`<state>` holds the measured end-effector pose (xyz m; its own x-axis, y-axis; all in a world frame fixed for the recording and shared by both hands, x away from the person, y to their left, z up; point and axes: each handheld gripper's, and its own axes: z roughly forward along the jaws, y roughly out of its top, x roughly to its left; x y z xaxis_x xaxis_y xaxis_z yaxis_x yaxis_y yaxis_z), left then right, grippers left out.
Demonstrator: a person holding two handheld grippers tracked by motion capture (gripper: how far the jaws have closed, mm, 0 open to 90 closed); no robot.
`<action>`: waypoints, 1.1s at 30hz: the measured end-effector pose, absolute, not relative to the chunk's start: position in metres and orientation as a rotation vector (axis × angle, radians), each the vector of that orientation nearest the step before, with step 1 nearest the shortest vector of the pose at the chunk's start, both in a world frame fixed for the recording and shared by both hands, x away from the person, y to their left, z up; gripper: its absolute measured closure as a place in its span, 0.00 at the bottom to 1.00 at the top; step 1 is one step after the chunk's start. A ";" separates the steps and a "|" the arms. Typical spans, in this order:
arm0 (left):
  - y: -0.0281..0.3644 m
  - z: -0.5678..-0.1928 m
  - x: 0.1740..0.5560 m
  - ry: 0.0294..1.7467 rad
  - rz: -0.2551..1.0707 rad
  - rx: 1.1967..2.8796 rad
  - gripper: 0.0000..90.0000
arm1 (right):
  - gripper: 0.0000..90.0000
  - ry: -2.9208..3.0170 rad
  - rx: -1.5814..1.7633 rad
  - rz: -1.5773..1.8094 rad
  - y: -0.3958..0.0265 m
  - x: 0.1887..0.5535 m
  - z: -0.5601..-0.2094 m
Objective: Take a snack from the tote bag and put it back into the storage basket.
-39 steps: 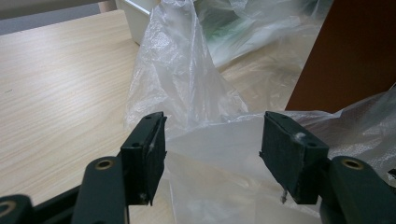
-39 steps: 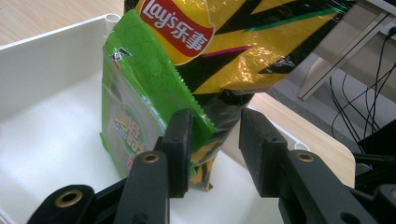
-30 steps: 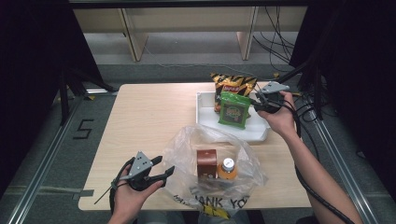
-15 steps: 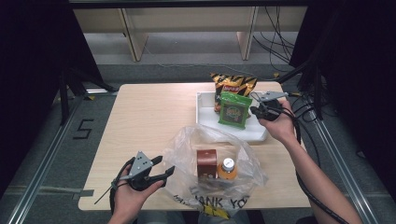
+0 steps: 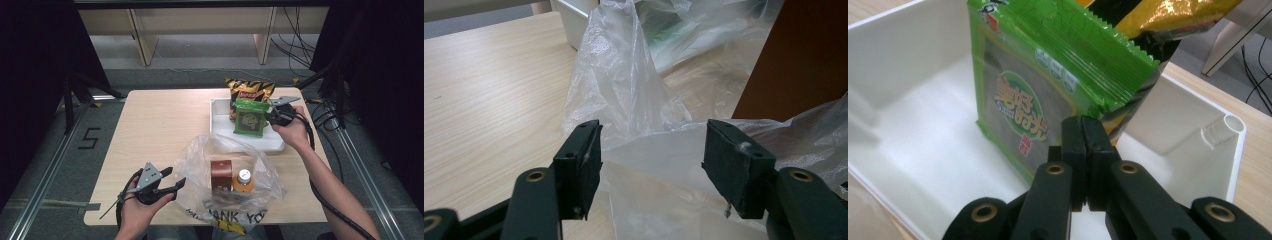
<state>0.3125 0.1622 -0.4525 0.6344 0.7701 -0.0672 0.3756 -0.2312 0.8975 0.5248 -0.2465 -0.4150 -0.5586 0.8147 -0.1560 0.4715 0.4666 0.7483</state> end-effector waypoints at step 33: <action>0.159 -0.452 0.312 0.919 0.491 1.835 0.44 | 0.70 2.150 1.069 1.080 -0.251 0.490 -0.387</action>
